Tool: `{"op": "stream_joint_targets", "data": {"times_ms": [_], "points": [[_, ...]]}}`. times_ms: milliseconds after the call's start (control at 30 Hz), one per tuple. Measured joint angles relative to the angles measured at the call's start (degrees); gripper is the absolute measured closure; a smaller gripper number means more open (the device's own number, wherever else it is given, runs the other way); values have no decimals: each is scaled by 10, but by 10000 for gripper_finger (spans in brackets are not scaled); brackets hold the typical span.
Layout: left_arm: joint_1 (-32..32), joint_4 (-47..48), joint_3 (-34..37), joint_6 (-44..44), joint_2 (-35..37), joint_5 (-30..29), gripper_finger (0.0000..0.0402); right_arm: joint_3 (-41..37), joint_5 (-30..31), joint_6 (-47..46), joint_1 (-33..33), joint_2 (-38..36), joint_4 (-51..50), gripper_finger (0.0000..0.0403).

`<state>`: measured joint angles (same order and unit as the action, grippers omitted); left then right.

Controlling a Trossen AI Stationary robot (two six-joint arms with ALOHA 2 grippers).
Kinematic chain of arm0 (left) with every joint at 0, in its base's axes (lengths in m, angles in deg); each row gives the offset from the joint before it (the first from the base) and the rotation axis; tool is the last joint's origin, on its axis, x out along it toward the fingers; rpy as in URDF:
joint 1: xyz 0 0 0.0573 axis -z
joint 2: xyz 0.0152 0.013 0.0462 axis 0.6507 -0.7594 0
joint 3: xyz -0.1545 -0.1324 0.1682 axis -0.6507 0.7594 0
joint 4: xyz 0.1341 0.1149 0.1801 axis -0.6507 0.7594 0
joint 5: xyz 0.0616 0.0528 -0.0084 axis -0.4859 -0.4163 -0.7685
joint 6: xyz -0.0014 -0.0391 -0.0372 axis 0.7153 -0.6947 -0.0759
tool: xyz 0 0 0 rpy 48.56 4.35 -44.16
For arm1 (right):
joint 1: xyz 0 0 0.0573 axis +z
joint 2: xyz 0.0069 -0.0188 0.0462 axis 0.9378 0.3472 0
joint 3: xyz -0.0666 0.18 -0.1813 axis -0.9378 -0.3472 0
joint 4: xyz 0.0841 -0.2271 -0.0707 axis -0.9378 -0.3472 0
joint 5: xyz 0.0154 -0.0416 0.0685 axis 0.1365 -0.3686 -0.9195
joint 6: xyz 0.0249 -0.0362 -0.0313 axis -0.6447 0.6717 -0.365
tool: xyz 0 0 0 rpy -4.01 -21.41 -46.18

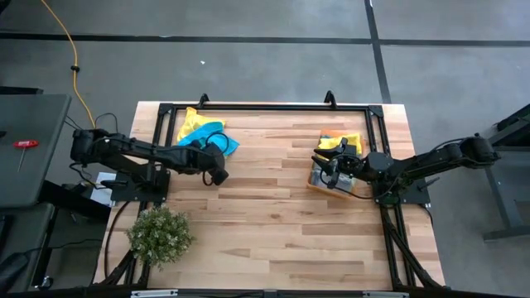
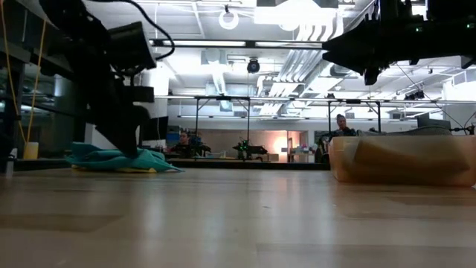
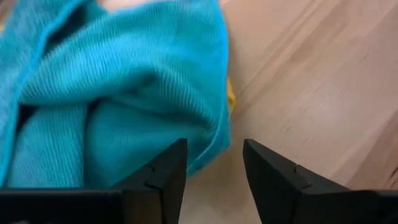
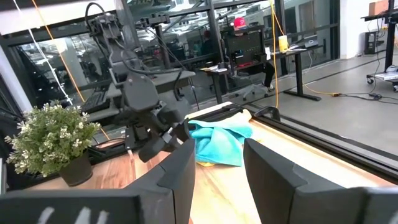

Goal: Fold microfiber towels
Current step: Fold the blue microfiber cloth

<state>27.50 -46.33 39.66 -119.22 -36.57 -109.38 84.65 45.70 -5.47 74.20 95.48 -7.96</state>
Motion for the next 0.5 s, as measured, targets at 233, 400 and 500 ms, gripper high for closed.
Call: {"op": "stream_joint_targets", "data": {"times_ms": [233, 400, 500], "points": [[-23, -18, 16, 9, 0, 35, 251, 0, 0, 0, 0, 0, 0, 274], [-30, -18, 16, 17, -1, 60, 280, 0, 0, 0, 0, 0, 0, 274], [-32, -18, 17, 23, -8, 61, 322, 0, 0, 0, 0, 0, 0, 274]]}}
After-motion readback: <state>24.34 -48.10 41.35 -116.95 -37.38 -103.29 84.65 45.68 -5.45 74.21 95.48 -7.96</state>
